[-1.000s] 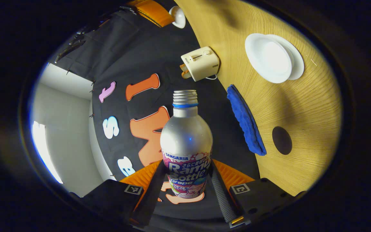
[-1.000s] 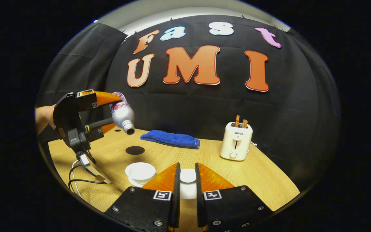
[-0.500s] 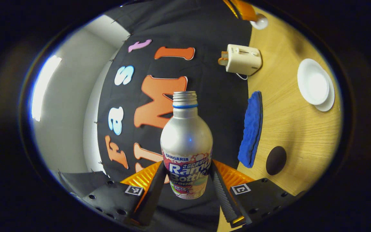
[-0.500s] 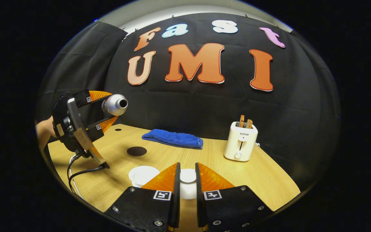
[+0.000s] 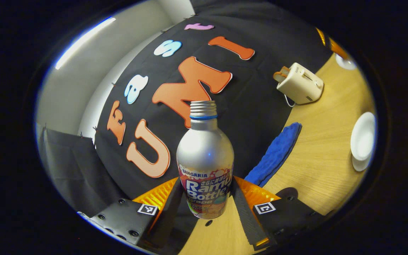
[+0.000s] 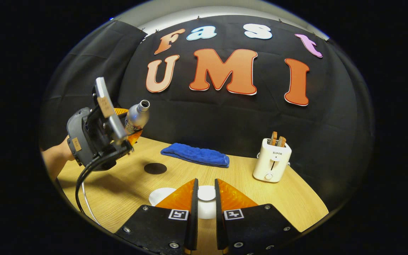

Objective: Open the teacup lid with one hand, grasp the water bottle and pour water into the teacup with the other hand; after pouring, place the water bottle on the coaster and then close the teacup lid.

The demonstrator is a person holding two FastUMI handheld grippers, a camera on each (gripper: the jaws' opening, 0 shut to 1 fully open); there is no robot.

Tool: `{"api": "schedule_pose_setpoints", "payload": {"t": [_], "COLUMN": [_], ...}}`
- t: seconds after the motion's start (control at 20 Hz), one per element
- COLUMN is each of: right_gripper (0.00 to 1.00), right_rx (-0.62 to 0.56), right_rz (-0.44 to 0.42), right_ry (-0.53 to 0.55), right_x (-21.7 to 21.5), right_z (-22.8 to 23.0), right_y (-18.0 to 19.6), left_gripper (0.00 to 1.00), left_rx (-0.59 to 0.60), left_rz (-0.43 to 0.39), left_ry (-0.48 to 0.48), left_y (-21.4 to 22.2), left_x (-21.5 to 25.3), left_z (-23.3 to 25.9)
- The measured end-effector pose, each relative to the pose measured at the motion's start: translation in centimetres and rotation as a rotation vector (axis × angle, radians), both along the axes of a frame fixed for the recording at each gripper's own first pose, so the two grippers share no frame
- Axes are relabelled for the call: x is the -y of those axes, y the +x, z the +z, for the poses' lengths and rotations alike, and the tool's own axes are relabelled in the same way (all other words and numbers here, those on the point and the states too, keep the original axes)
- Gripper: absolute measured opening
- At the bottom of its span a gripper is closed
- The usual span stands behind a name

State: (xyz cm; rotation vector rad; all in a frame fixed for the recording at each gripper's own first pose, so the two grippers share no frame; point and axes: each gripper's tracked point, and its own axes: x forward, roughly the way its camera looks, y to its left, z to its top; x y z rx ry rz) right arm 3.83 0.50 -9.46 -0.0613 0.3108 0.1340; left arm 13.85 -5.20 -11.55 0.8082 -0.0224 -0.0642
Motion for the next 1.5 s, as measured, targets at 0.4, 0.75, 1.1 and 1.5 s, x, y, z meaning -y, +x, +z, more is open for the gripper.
{"api": "schedule_pose_setpoints", "payload": {"t": [0.4,0.75,1.1,1.5], "right_gripper": [0.22,0.22,0.22,0.22], "right_rx": [-0.014,-0.02,-0.038,-0.054], "right_rz": [0.014,0.017,0.028,0.045], "right_ry": [0.011,0.014,0.021,0.039], "right_x": [-0.6,-0.6,-0.9,-1.6], "right_z": [-0.7,-1.2,-2.1,-2.5], "right_y": [1.1,1.9,2.5,2.6], "left_gripper": [0.83,0.84,0.84,0.84], "left_rx": [-0.079,-0.305,-0.432,-0.505], "left_rz": [0.013,0.08,0.129,0.133], "left_ry": [-0.424,-0.801,-0.884,-0.867], "left_y": [2.1,4.4,5.1,4.9], "left_x": [1.0,0.0,-0.2,0.6], "left_z": [-2.4,-8.3,-12.7,-14.9]}}
